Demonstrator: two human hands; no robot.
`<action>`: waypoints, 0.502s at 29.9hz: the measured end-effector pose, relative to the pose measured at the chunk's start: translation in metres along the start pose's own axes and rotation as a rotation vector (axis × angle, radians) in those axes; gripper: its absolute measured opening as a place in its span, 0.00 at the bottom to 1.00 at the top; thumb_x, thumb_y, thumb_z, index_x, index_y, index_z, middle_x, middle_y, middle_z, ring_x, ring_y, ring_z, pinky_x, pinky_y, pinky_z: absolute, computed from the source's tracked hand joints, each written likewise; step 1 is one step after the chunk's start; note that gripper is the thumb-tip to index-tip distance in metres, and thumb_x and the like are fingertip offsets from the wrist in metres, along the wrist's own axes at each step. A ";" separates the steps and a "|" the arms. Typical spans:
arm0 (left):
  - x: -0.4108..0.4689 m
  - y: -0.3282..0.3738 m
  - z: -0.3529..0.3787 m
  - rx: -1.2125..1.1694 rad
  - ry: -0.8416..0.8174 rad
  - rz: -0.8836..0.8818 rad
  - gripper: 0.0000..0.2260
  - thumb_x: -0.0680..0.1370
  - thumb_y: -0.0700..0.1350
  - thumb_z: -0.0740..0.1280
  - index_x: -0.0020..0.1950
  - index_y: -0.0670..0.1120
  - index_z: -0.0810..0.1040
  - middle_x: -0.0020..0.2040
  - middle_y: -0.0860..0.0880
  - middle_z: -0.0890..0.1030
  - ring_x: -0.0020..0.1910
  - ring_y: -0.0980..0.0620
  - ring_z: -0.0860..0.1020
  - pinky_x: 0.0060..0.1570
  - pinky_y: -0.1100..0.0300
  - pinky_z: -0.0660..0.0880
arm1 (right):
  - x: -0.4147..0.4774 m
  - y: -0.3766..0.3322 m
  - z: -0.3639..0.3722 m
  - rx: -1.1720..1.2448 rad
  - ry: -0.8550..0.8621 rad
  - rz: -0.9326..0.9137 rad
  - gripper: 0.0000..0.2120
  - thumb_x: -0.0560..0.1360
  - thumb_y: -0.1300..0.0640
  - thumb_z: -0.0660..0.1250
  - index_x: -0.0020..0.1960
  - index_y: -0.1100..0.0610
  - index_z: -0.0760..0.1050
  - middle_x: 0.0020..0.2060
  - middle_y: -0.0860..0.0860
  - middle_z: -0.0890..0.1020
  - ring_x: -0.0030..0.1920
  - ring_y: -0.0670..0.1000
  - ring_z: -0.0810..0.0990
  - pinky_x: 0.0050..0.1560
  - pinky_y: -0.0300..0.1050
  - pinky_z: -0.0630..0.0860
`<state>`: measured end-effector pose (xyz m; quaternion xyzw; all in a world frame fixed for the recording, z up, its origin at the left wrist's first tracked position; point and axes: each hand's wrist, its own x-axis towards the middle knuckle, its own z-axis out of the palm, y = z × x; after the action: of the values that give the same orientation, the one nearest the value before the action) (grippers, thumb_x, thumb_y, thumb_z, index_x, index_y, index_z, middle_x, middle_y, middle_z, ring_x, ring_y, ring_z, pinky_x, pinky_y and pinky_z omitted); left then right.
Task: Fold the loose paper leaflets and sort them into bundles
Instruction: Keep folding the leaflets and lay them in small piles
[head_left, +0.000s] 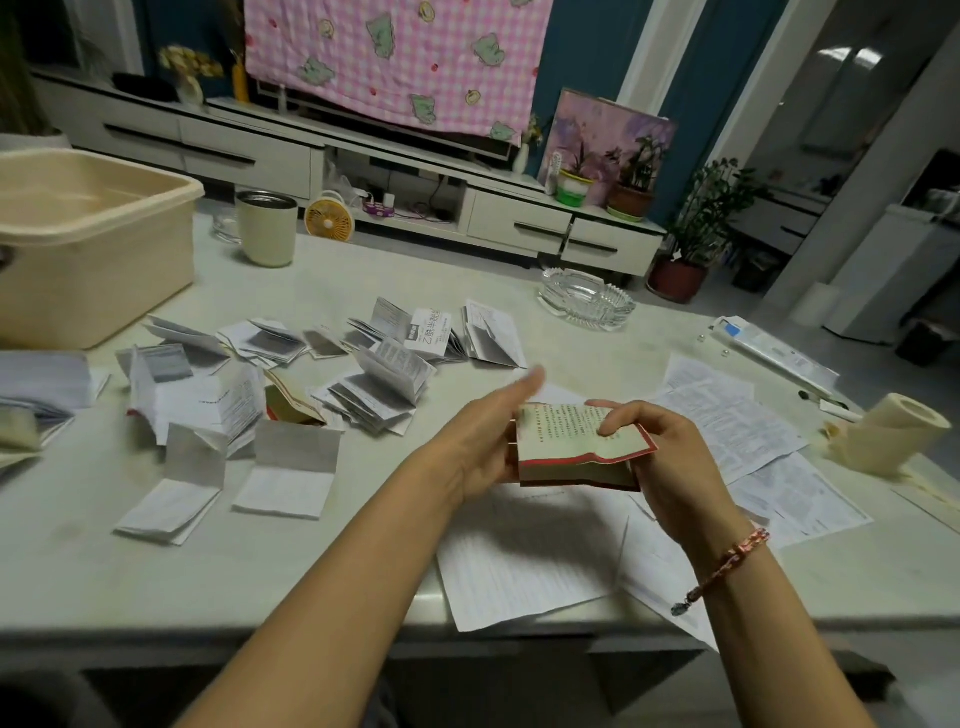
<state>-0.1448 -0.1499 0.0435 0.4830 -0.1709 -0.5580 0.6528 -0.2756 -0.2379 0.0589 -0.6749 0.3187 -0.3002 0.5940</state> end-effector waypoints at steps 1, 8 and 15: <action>0.001 -0.002 0.000 0.032 0.029 0.019 0.14 0.78 0.46 0.65 0.58 0.38 0.77 0.45 0.44 0.83 0.41 0.51 0.82 0.40 0.59 0.80 | 0.000 0.000 0.000 -0.017 -0.008 -0.006 0.24 0.73 0.77 0.54 0.27 0.58 0.76 0.48 0.54 0.82 0.50 0.58 0.82 0.45 0.55 0.80; 0.006 -0.005 -0.001 0.035 0.194 0.124 0.04 0.76 0.35 0.66 0.43 0.42 0.78 0.38 0.47 0.82 0.36 0.54 0.80 0.35 0.62 0.79 | 0.003 -0.004 -0.001 -0.056 0.192 -0.030 0.17 0.75 0.71 0.54 0.41 0.59 0.78 0.42 0.52 0.82 0.46 0.52 0.79 0.42 0.40 0.76; 0.007 -0.007 0.004 0.025 0.160 0.177 0.06 0.79 0.40 0.63 0.43 0.42 0.77 0.40 0.46 0.80 0.38 0.51 0.78 0.43 0.56 0.77 | -0.004 0.002 0.011 -0.751 0.173 -0.428 0.11 0.78 0.54 0.62 0.60 0.51 0.74 0.54 0.43 0.72 0.57 0.43 0.68 0.56 0.38 0.63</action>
<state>-0.1496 -0.1571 0.0372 0.5169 -0.1673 -0.4557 0.7051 -0.2698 -0.2286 0.0556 -0.8672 0.3073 -0.3353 0.2028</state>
